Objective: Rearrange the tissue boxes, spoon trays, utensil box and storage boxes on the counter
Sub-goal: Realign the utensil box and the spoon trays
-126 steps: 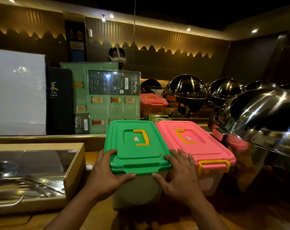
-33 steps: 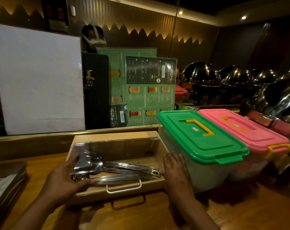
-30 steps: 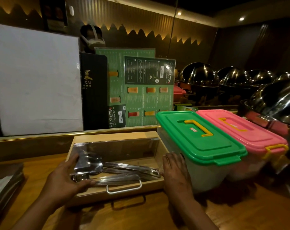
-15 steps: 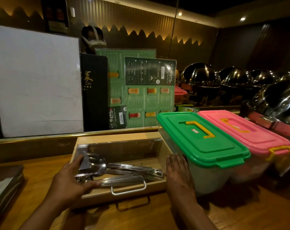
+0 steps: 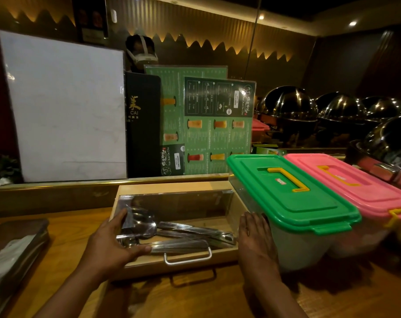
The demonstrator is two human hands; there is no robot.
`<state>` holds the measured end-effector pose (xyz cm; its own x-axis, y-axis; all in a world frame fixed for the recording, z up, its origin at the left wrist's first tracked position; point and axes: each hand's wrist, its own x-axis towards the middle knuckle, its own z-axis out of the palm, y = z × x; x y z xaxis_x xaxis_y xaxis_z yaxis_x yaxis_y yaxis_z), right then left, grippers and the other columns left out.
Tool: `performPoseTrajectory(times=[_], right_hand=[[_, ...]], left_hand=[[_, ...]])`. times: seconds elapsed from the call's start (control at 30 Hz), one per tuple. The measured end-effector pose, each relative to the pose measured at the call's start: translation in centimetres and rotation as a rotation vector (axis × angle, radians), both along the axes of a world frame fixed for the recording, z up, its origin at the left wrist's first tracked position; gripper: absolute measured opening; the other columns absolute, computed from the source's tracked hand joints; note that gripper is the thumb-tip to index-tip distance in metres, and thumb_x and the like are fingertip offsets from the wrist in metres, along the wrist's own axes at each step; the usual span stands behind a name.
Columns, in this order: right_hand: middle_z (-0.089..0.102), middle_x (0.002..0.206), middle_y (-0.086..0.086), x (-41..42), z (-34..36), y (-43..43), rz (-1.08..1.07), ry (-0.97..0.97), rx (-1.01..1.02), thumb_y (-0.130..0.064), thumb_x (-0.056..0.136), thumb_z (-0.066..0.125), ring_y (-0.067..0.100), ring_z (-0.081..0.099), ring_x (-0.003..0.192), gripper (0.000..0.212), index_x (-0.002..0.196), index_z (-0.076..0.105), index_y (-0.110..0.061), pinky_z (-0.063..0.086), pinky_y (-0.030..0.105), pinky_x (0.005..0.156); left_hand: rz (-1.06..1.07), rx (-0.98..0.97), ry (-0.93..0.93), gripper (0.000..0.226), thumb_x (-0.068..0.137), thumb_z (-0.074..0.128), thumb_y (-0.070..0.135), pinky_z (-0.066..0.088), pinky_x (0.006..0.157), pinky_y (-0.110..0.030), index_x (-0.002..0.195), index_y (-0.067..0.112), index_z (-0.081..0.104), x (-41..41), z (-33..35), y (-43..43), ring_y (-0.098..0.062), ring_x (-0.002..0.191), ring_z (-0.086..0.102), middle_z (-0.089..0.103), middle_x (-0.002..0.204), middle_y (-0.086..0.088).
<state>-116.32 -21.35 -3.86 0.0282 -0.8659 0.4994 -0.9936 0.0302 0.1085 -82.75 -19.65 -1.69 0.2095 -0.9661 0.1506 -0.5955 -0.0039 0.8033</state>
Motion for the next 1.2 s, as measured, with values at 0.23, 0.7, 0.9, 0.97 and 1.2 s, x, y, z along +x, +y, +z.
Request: performPoseTrajectory(times=[0.23, 0.7, 0.9, 0.97, 1.2], right_hand=[[0.063, 0.131, 0.026, -0.4, 0.2, 0.3, -0.006, -0.031, 0.073, 0.000, 0.068, 0.084, 0.042, 0.057, 0.125, 0.065, 0.129, 0.062, 0.007, 0.002, 0.036, 0.118], [0.069, 0.125, 0.016, -0.7, 1.3, 1.2, 0.042, -0.108, 0.067, -0.016, 0.069, 0.085, 0.035, 0.063, 0.119, 0.057, 0.122, 0.070, -0.002, 0.002, 0.029, 0.117], [0.066, 0.132, 0.015, 0.1, 1.8, 1.4, -0.011, -0.150, 0.100, -0.025, 0.075, 0.075, 0.031, 0.057, 0.126, 0.058, 0.129, 0.065, -0.004, 0.005, 0.034, 0.119], [0.064, 0.133, 0.015, 0.7, 1.8, 1.8, -0.007, -0.171, 0.094, -0.029, 0.077, 0.071, 0.032, 0.055, 0.127, 0.057, 0.130, 0.064, -0.007, 0.018, 0.044, 0.119], [0.064, 0.128, 0.017, 7.1, 3.0, 4.3, 0.267, -0.440, 0.010, -0.020, 0.075, 0.081, 0.038, 0.054, 0.121, 0.054, 0.126, 0.067, -0.010, 0.042, 0.058, 0.105]], left_hand=[[-0.005, 0.002, 0.035, 0.120, 0.050, 0.097, 0.030, 0.047, 0.061, -0.012, 0.152, 0.032, 0.034, 0.0, -0.1, -0.1, -0.034, 0.133, 0.049, 0.045, 0.152, -0.008], [-0.051, -0.004, 0.056, 0.124, 0.048, 0.099, 0.034, 0.053, 0.077, -0.022, 0.153, 0.030, 0.034, 0.6, 0.0, 0.1, -0.032, 0.138, 0.044, 0.043, 0.155, -0.005], [-0.085, -0.019, 0.020, 0.119, 0.055, 0.096, 0.039, 0.047, 0.097, -0.033, 0.154, 0.028, 0.032, 0.7, 1.0, 1.1, -0.024, 0.137, 0.045, 0.044, 0.153, -0.002], [-0.092, -0.072, -0.020, 0.110, 0.060, 0.094, 0.037, 0.045, 0.097, -0.029, 0.152, 0.029, 0.034, 1.1, 1.2, 2.0, -0.021, 0.135, 0.046, 0.046, 0.151, 0.001], [0.029, -0.127, -0.089, 0.085, 0.071, 0.082, 0.053, 0.047, 0.106, -0.042, 0.145, 0.038, 0.043, 6.5, 1.3, 7.0, -0.016, 0.136, 0.045, 0.046, 0.150, 0.007]])
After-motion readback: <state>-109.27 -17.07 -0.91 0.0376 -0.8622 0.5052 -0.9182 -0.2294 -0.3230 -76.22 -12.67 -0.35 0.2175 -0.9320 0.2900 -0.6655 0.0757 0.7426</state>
